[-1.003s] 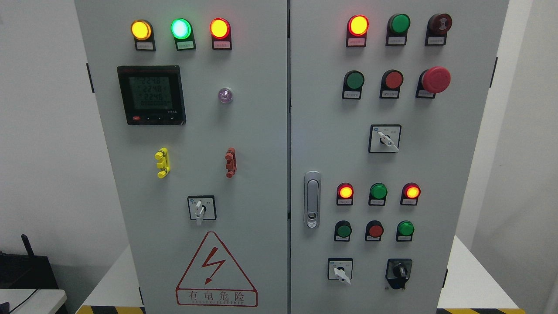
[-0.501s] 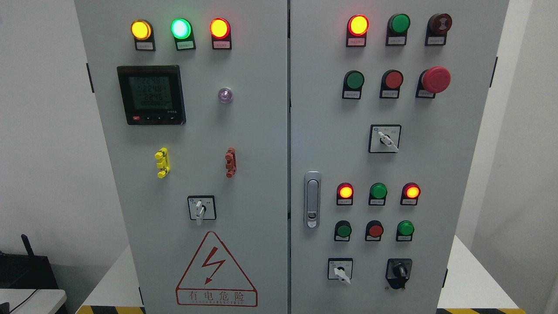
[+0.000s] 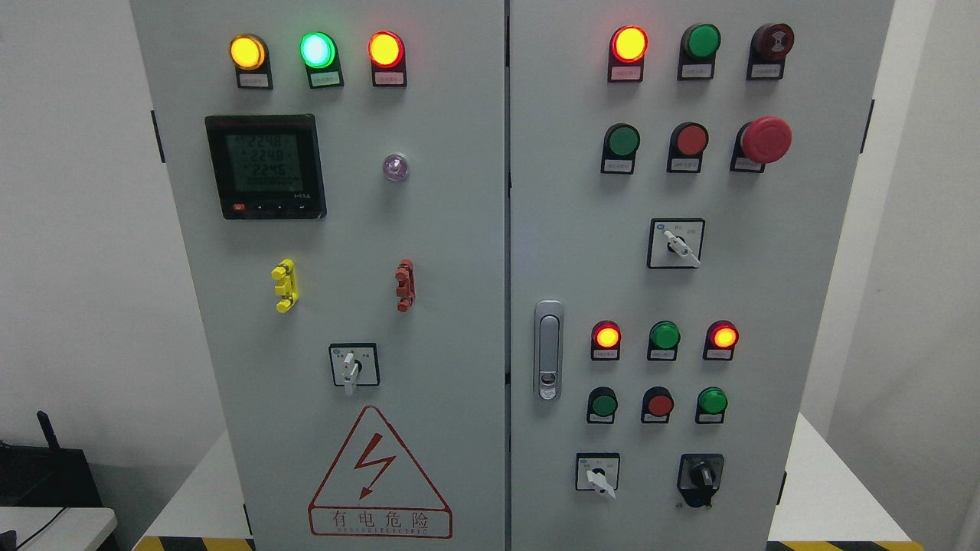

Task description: Turn on light switch 1

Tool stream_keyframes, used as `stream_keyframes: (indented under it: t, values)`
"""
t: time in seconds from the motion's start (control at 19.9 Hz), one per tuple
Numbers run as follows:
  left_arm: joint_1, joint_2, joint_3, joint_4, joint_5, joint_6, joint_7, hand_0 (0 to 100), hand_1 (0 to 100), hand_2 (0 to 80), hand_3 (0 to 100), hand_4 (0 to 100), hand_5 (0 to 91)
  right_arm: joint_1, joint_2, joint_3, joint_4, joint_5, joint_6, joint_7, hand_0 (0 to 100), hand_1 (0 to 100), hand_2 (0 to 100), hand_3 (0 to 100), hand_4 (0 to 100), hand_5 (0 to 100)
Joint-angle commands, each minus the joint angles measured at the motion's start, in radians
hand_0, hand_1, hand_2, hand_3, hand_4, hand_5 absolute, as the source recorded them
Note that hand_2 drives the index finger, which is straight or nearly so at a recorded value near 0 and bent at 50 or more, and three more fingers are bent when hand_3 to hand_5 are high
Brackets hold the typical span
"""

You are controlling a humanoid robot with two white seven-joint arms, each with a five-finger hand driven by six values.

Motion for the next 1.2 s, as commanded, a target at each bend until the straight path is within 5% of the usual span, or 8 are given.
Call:
stream_keyframes:
  t: [0.0, 0.65, 1.15]
  values:
    - [-0.019, 0.026, -0.228, -0.079, -0.031, 0.017, 0.056, 31, 26, 50.0, 73, 78, 73.4, 0.000, 0.001, 0.017, 0.000, -0.025, 0.000, 0.000, 12, 39, 0, 0, 0, 0]
    - [-0.177, 0.026, -0.347, -0.100, -0.061, 0.193, 0.155, 13, 35, 54.0, 78, 82, 79.3, 0.000, -0.001, 0.017, 0.000, -0.025, 0.000, 0.000, 12, 39, 0, 0, 0, 0]
    - [-0.310, 0.020, -0.389, -0.100, -0.084, 0.325, 0.204, 12, 37, 56.6, 81, 85, 81.2, 0.000, 0.001, 0.017, 0.000, -0.025, 0.000, 0.000, 12, 39, 0, 0, 0, 0]
